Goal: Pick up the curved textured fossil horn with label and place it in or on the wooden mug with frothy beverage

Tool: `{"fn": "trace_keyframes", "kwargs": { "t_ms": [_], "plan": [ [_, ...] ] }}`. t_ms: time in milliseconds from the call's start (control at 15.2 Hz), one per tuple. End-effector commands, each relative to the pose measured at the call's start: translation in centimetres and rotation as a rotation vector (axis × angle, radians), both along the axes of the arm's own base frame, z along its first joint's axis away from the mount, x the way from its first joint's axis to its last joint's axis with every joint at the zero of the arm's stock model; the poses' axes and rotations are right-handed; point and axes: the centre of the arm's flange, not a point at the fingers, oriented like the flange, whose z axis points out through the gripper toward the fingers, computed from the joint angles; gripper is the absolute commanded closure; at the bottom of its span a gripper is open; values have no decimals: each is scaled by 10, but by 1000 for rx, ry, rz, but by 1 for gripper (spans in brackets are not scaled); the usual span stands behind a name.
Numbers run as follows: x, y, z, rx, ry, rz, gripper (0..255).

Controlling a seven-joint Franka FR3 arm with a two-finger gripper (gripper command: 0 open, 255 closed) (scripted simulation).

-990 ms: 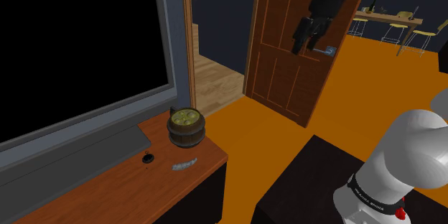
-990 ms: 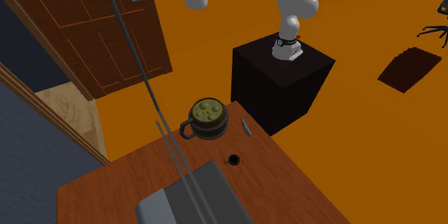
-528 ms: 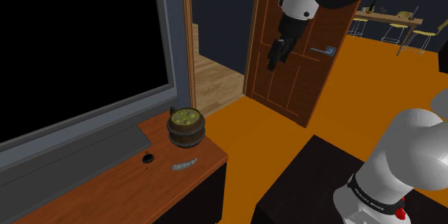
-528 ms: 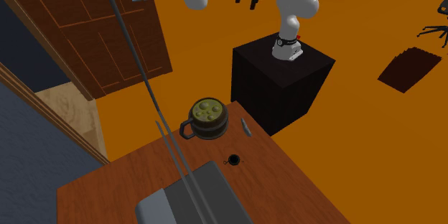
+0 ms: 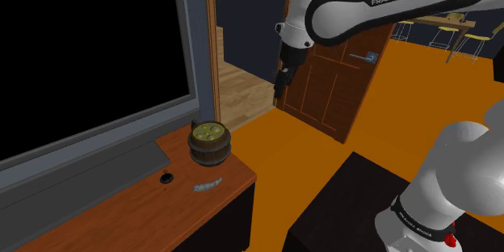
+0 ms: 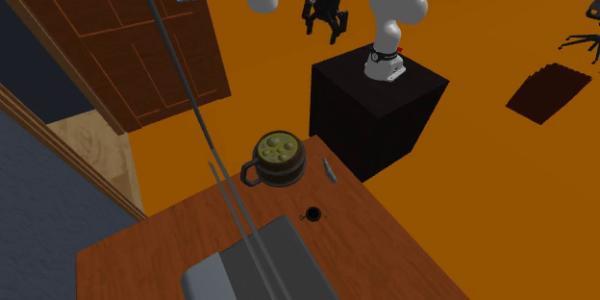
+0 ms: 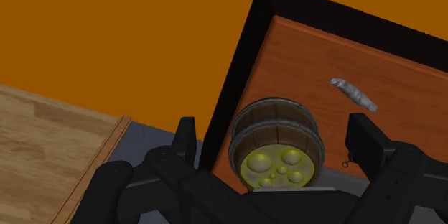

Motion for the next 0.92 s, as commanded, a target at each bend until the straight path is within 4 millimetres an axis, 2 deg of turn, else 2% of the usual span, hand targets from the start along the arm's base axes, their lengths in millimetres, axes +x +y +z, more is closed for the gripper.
{"fn": "trace_keyframes", "kwargs": {
  "t_ms": [0,462,858],
  "plan": [
    [15,13,-18,-13,3,58,0],
    [56,66,-85,-59,17,253,0],
    [81,115,-145,-98,29,420,0]
  ]
}}
